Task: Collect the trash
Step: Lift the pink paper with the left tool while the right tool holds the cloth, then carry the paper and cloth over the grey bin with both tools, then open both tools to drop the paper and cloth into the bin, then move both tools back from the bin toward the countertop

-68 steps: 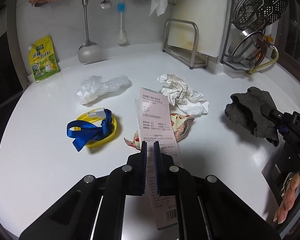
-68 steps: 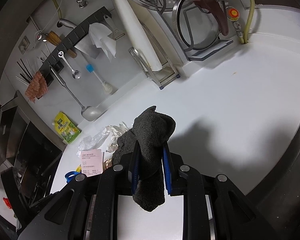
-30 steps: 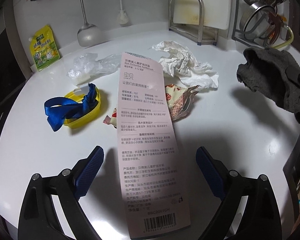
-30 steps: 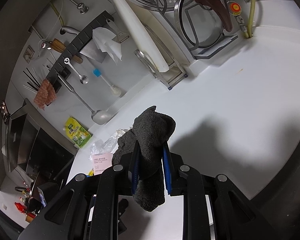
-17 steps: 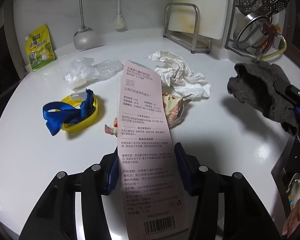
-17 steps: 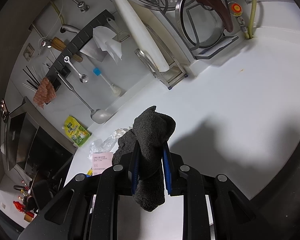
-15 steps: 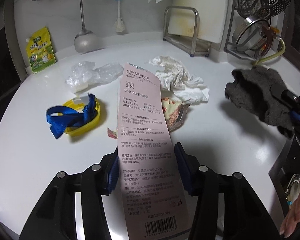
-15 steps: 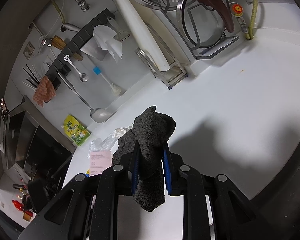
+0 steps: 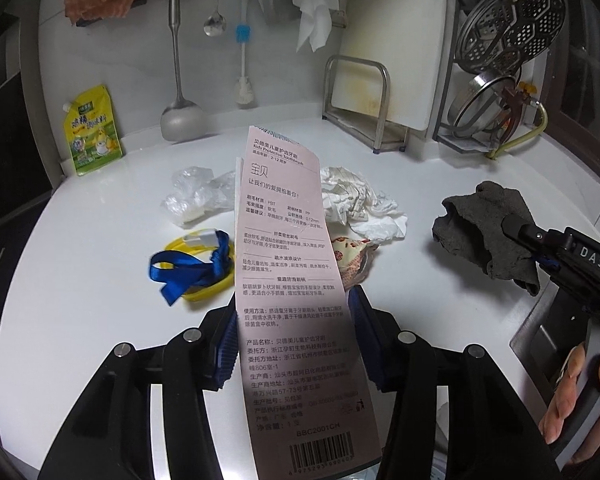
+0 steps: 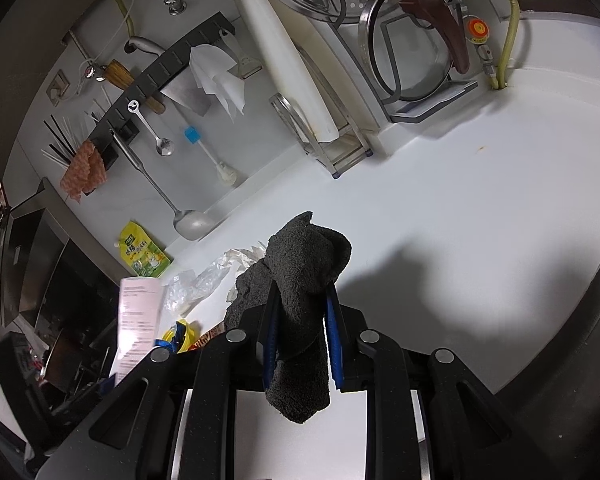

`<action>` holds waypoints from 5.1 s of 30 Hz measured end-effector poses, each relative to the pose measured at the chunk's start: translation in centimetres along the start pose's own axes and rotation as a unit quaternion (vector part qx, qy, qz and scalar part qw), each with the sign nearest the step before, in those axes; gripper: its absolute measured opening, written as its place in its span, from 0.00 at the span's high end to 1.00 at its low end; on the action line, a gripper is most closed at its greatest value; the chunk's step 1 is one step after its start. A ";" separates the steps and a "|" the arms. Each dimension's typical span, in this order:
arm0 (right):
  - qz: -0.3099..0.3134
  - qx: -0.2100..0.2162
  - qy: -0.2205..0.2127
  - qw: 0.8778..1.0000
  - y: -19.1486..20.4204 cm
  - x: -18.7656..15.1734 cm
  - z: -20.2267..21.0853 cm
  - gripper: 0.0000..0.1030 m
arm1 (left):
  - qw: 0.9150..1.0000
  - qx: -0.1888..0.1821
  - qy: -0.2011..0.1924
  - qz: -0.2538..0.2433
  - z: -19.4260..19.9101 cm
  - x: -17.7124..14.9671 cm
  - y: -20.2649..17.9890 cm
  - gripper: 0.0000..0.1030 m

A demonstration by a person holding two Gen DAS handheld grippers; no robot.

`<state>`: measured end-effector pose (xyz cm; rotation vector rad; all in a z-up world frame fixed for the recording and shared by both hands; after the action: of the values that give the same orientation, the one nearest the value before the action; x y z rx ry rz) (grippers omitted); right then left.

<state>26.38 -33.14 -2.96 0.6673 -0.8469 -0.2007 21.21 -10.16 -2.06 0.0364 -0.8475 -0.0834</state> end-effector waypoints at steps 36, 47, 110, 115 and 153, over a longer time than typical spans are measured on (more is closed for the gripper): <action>0.049 -0.051 -0.023 0.997 7.8 -20.2 12.4 0.80 | 0.996 -0.076 -0.037 -0.039 11.9 -10.6 5.6 0.52; 0.056 -0.104 -0.021 0.993 7.5 -25.1 14.6 0.80 | 0.992 -0.114 -0.015 -0.051 11.5 -15.1 4.6 0.52; 0.034 -0.173 -0.003 0.984 3.4 -31.1 14.3 0.33 | 0.986 -0.145 0.059 -0.063 9.0 -22.4 2.1 0.17; 0.046 -0.175 -0.014 0.983 4.0 -30.8 14.6 0.27 | 0.989 -0.131 0.042 -0.050 9.5 -21.4 3.6 0.11; 0.140 -0.176 -0.042 0.973 11.6 -16.2 6.2 0.18 | 0.997 -0.046 -0.054 0.002 4.6 -6.3 13.2 0.06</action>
<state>10.04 -20.23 -3.01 0.2036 -0.9474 -0.1193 14.40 3.56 -2.87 -0.0561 -0.9511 -0.1211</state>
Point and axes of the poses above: each gripper's, at about its wrist camera, not at the fingertips, and z roughly against the way its jaws point, y to its left, x to its top, the point moved 5 cm from there along -z, roughly the way its jaws point, and after that the axes turned 7 degrees about -z, right-handed, at the moved point
